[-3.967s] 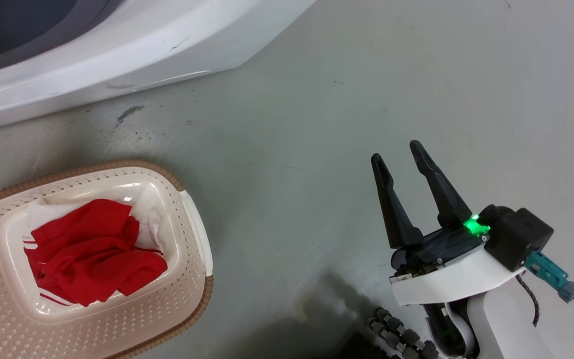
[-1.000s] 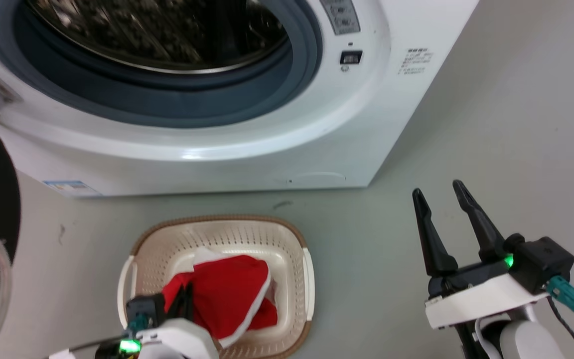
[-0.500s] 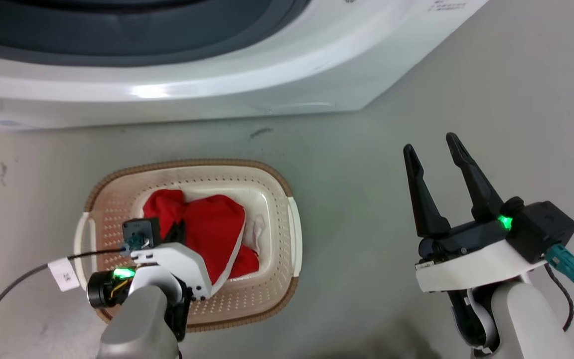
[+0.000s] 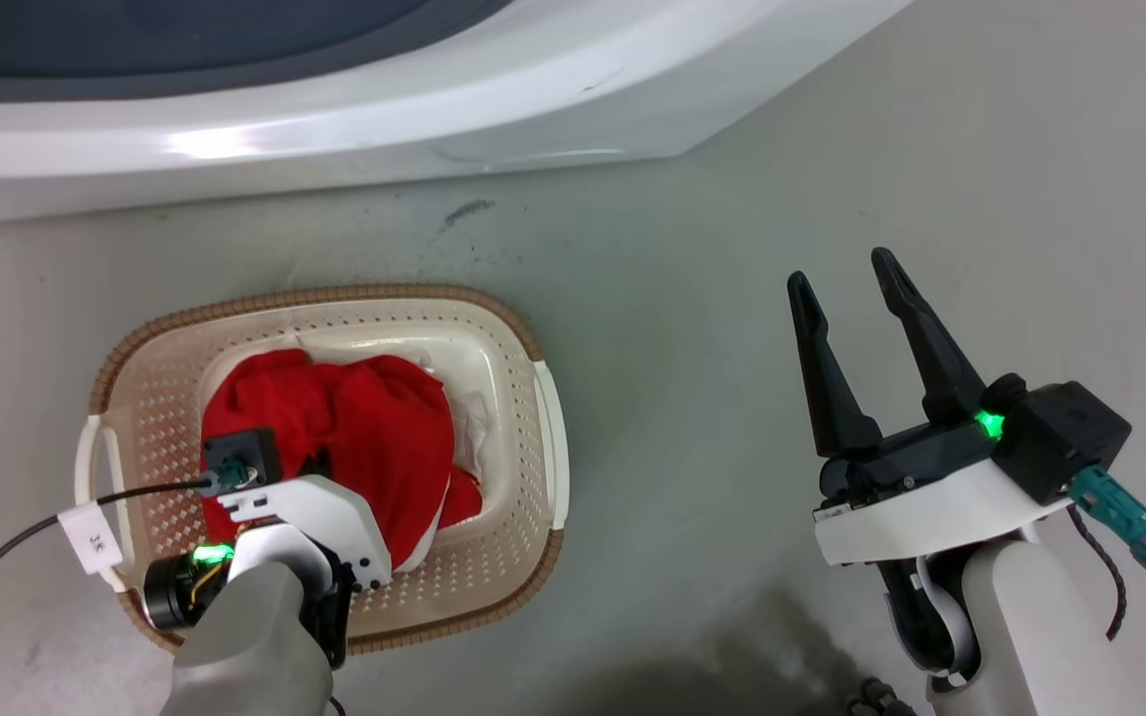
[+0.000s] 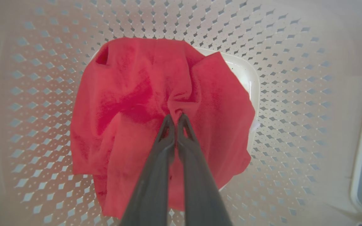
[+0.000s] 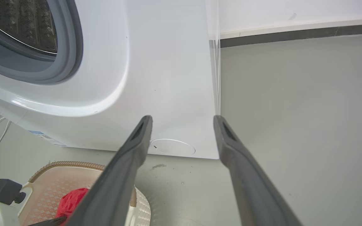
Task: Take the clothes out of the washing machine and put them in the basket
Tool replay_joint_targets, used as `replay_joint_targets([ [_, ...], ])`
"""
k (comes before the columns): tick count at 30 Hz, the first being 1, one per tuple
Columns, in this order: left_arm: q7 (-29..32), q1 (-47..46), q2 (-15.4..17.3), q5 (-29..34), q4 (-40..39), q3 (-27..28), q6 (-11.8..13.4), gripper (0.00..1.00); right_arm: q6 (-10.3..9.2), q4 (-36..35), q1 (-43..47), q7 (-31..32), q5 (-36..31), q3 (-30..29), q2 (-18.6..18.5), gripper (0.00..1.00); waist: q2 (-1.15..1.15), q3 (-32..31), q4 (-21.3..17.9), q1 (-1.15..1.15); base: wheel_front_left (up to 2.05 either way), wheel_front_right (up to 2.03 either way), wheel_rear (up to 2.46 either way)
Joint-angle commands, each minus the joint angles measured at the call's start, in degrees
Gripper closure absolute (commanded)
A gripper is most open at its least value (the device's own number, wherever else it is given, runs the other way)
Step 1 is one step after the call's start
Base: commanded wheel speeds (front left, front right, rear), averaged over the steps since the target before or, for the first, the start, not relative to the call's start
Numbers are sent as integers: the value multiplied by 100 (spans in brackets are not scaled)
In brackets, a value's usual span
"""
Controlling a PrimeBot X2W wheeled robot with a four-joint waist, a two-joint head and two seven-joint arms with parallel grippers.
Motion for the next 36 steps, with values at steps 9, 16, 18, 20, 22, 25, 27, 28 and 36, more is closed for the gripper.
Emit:
replay_joint_targets([
  [9, -14, 757, -162, -20, -512, 119, -71, 0, -2, 323, 303, -48, -150, -208, 3, 0, 0, -1597, 210, -1, 0, 0, 0],
  [16, -14, 1581, -234, 243, -1741, 272, -88, 0, -2, 262, 773, 191, -390, -506, 3, 0, 0, -2638, 403, -1, 0, 0, 0],
  [18, -13, 1787, -246, 329, -2158, 348, -81, 0, -2, 195, 901, 270, -442, -615, 3, 0, 0, -2856, 448, -1, 0, 0, 0],
  [20, -14, 1972, -255, 446, -2623, 424, -63, 0, -3, 113, 1022, 361, -486, -700, 3, 0, 0, -3037, 476, -1, 0, 0, 0],
  [22, -13, 2132, -276, 574, -3088, 483, -42, 0, -2, 26, 1120, 447, -525, -775, 3, 0, 0, -3200, 506, -1, 0, 0, 0],
  [25, -14, 2322, -294, 766, -3868, 522, -21, 0, -2, -103, 1265, 556, -587, -894, 3, 0, 0, -3382, 562, -1, 0, 0, 0],
  [27, -14, 2445, -299, 902, -4330, 528, -4, 0, -2, -164, 1355, 616, -631, -973, 4, 0, 0, -3490, 589, -1, 0, 0, 0],
  [28, -14, 2491, -300, 960, -4567, 530, 10, 0, -2, -205, 1389, 644, -659, -1012, 3, 0, 0, -3529, 601, -1, 0, 0, 0],
  [36, -13, 2826, -281, 1413, -5846, 434, 43, 0, -2, -382, 1595, 807, -790, -1258, 3, 0, 0, -3795, 642, -1, 0, 0, 0],
])
